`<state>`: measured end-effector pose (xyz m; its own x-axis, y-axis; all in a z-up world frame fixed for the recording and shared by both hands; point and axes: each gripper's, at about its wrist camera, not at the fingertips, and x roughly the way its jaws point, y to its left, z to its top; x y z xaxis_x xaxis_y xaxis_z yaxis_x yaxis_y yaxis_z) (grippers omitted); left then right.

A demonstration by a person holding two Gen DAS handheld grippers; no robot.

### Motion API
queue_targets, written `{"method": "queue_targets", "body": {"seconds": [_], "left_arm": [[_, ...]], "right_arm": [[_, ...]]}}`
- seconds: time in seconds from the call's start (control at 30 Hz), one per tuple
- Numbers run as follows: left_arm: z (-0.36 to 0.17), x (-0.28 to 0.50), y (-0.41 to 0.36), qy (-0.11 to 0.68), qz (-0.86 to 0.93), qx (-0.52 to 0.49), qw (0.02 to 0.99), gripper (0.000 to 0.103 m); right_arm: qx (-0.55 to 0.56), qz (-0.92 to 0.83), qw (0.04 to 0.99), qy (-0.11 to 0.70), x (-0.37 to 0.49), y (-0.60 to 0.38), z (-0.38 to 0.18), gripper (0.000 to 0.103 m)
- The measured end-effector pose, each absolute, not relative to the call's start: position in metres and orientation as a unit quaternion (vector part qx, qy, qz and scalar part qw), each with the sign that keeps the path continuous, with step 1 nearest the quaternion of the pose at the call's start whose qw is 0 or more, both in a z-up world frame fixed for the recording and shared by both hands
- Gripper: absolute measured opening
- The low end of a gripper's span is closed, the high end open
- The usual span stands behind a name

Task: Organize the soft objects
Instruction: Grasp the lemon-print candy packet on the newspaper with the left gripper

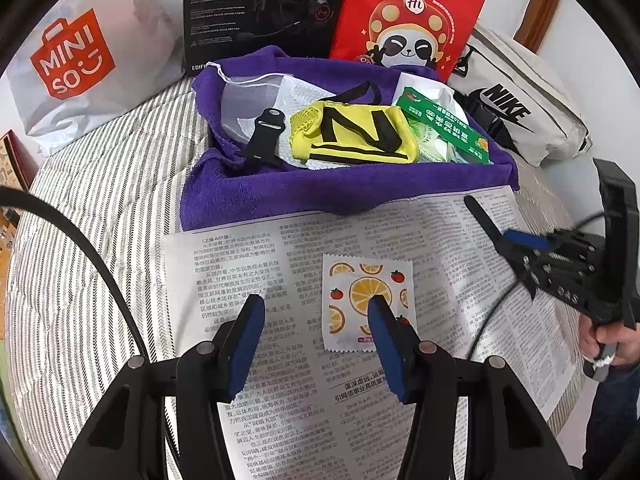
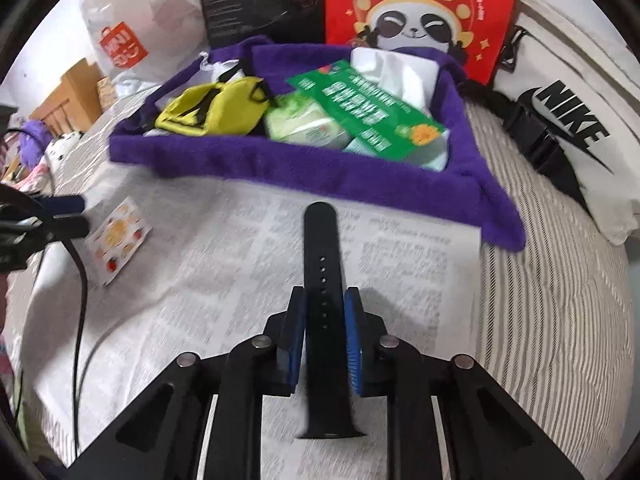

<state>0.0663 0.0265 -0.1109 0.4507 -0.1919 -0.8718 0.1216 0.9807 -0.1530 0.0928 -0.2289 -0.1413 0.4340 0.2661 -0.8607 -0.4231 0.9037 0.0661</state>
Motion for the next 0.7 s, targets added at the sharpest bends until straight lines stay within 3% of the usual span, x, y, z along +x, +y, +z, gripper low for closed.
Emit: {"method": "queue_targets", "body": {"seconds": [0.3,0.5,0.7], "left_arm": [[-0.115,0.065,0.017,0.517,-0.105,-0.029,0.849,0.051],[-0.119,0.068,0.001,0.517,-0.119,-0.009,0.848,0.057],[-0.128,0.074,-0.014,0.523,-0.126,0.018,0.843,0.070]], "right_arm": [[-0.086,0.199,0.845,0.488,0.090,-0.222,-0.143,0.020],[-0.080,0.201,0.846,0.487,0.093,-0.225,-0.143,0.020],[-0.083,0.184,0.848,0.491,0.087,-0.239,-0.141,0.019]]}}
